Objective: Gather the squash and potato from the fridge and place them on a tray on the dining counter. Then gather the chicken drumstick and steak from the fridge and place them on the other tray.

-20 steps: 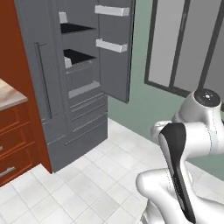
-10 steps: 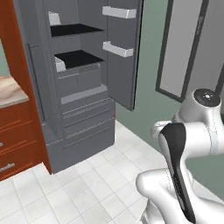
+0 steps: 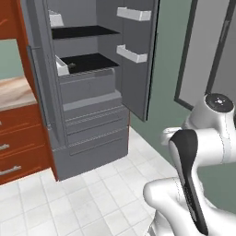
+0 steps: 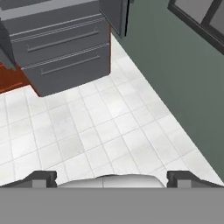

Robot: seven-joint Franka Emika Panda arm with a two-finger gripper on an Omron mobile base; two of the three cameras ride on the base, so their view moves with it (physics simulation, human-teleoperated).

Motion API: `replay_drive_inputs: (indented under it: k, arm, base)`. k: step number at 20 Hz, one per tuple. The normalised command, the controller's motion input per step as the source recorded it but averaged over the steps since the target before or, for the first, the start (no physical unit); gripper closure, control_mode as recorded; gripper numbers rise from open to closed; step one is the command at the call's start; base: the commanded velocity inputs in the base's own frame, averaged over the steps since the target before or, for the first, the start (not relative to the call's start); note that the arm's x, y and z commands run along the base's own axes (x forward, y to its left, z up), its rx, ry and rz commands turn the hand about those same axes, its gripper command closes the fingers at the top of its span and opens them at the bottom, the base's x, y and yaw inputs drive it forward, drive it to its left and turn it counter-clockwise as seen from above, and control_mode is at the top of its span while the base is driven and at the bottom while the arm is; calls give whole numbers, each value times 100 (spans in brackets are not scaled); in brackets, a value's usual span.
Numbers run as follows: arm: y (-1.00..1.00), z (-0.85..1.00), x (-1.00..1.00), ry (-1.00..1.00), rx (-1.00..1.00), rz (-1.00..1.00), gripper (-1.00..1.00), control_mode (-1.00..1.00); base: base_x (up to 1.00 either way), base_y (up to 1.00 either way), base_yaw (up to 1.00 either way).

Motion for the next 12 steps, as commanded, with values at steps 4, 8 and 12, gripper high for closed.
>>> replay_drive_inputs:
  k: [4,8,12]
  arm:
    - [0,0,0,0,0,0,-100,100]
    - [0,0,0,0,0,0,-100,100]
    - [0,0,0,0,0,0,-100,100]
  base:
    - [52,-8,22]
    - [54,-4,20]
    - [55,-8,21]
